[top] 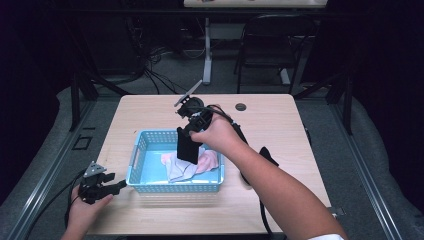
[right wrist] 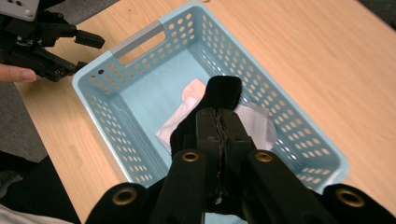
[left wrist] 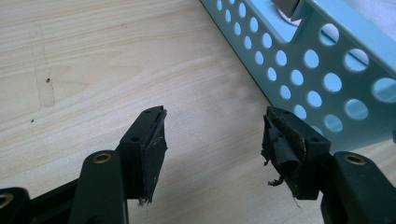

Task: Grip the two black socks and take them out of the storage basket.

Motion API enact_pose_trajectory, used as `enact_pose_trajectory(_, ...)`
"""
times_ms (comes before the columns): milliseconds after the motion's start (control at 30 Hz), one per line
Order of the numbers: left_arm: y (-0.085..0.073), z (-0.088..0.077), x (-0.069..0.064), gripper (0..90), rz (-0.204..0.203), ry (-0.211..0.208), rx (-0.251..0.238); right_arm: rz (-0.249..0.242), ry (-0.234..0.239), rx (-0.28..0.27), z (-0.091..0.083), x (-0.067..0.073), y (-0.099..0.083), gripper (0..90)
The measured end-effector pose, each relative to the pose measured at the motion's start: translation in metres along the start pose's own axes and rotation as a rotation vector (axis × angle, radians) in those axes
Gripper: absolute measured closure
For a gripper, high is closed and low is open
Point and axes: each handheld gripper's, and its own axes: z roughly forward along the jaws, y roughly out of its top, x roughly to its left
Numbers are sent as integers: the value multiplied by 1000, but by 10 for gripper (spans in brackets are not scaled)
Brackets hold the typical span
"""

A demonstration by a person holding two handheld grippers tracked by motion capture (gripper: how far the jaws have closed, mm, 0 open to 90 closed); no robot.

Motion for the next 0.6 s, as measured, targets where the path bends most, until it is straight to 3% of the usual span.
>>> enact_pose_trajectory(233, 0, 1, 0, 393, -5, 6, -1, -8, -28, -17, -32, -3, 0, 887)
enact_pose_trajectory(600, -1, 1, 1, 393, -6, 1, 10, 17, -36, -22, -51, -13, -10, 887)
